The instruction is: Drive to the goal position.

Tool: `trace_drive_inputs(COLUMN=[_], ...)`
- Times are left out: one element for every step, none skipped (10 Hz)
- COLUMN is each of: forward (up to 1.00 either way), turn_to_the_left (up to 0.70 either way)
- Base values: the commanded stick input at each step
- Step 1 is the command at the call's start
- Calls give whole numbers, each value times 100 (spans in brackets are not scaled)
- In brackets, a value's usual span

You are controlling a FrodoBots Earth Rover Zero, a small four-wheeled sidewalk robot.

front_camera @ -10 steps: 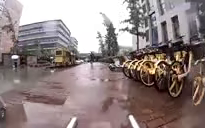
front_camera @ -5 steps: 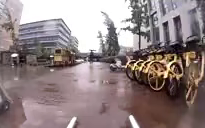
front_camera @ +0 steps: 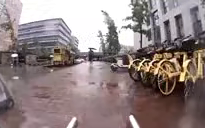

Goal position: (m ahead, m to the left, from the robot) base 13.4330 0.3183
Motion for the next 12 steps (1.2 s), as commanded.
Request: trace_drive_inputs(forward=[70, 70, 70, 70, 70, 70, 70, 70, 70, 70, 70, 70], turn_to_the_left=[0, 0, 0, 0, 0, 0, 0, 0, 0, 0, 0, 0])
